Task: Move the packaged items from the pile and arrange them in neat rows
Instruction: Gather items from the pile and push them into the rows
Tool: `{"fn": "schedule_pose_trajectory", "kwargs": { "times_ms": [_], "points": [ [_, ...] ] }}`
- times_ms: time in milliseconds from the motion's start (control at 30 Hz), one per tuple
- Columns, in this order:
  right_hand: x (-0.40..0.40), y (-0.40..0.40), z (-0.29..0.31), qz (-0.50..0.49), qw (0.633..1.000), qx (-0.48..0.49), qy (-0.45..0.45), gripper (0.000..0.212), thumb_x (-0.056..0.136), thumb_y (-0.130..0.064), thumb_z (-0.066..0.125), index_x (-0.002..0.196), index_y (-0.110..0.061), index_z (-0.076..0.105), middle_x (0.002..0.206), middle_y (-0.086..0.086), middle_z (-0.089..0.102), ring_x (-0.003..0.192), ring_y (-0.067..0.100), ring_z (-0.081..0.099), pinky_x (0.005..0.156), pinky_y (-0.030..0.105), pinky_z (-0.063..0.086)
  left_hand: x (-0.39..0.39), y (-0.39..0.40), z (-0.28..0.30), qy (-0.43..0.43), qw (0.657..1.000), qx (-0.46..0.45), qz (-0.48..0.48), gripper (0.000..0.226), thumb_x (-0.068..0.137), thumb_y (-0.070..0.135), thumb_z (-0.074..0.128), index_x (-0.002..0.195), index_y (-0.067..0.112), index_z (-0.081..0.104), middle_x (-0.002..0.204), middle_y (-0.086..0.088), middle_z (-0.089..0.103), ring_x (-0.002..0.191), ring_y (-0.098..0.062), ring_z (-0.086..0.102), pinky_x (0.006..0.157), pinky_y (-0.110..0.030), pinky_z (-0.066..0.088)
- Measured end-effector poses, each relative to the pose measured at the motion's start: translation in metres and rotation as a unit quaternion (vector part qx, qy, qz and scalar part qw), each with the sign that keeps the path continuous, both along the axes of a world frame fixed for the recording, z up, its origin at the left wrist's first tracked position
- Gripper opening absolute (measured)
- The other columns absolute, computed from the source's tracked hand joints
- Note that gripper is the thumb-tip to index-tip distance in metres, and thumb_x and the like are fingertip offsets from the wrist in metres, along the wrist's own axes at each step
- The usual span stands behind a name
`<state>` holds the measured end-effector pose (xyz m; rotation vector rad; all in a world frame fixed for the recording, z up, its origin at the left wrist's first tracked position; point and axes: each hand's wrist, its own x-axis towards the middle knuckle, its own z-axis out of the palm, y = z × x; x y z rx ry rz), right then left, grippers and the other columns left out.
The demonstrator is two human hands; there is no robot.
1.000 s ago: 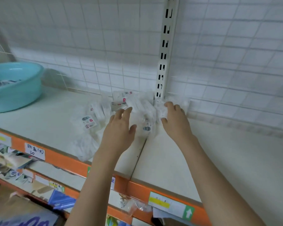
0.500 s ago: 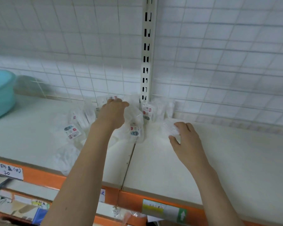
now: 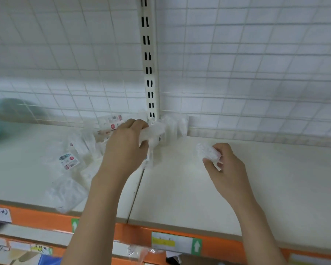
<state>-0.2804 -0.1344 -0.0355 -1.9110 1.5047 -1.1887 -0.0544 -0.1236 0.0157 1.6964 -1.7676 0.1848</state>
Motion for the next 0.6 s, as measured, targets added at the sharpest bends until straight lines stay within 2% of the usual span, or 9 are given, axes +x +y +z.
{"fn": "schedule_pose_trajectory", "kwargs": {
  "times_ms": [67,200,300,433,500,600],
  "points": [
    [-0.023,0.006,0.006,-0.013,1.000,0.015,-0.017,0.020,0.086,-0.017,0.059,0.101,-0.022,0.047,0.088,-0.004,0.060,0.076,0.010,0.058,0.059,0.012,0.041,-0.031,0.010,-0.005,0.020,1.000,-0.003,-0.017,0.028,0.076,0.006,0.063,0.104,0.008,0.060,0.099,-0.005,0.062,0.084,-0.027,0.058,0.066,-0.031,0.043],
    [-0.093,0.019,0.016,-0.026,0.995,0.061,-0.069,0.026,0.088,-0.020,0.058,0.111,-0.020,0.048,0.097,-0.004,0.061,0.076,-0.012,0.054,0.057,0.001,0.039,-0.106,0.023,-0.024,0.048,0.997,-0.007,-0.067,0.029,0.070,0.000,0.065,0.097,0.008,0.059,0.093,-0.003,0.061,0.075,-0.025,0.058,0.059,-0.028,0.040],
    [-0.159,0.032,0.020,-0.021,0.995,0.066,-0.076,0.030,0.084,-0.010,0.061,0.110,-0.020,0.048,0.094,-0.007,0.061,0.069,-0.018,0.055,0.056,0.000,0.038,-0.175,0.028,-0.034,0.065,0.993,-0.013,-0.094,0.035,0.063,-0.007,0.066,0.094,0.008,0.057,0.092,-0.002,0.060,0.075,-0.023,0.057,0.060,-0.024,0.040],
    [-0.255,0.051,0.016,-0.031,0.999,0.019,-0.021,0.036,0.078,-0.001,0.065,0.100,-0.026,0.051,0.091,-0.015,0.060,0.078,-0.004,0.058,0.065,0.003,0.040,-0.275,0.038,-0.042,0.109,0.985,-0.014,-0.130,0.038,0.062,-0.011,0.062,0.093,0.009,0.054,0.094,-0.003,0.059,0.082,-0.025,0.057,0.067,-0.024,0.041],
    [-0.298,0.059,0.011,-0.044,0.999,-0.017,0.023,0.036,0.074,0.005,0.065,0.093,-0.023,0.054,0.087,-0.009,0.061,0.075,0.003,0.055,0.068,0.005,0.039,-0.320,0.043,-0.047,0.137,0.979,-0.014,-0.149,0.037,0.063,-0.010,0.059,0.092,0.012,0.051,0.097,-0.003,0.057,0.085,-0.022,0.057,0.067,-0.022,0.041],
    [-0.344,0.068,0.005,-0.043,0.994,-0.080,0.054,0.045,0.063,0.019,0.061,0.091,-0.016,0.057,0.091,0.000,0.058,0.081,0.001,0.050,0.073,0.001,0.035,-0.371,0.051,-0.052,0.172,0.969,-0.033,-0.173,0.038,0.063,-0.006,0.055,0.089,0.019,0.044,0.098,-0.001,0.049,0.087,-0.013,0.052,0.069,-0.014,0.040]
  ]
}}
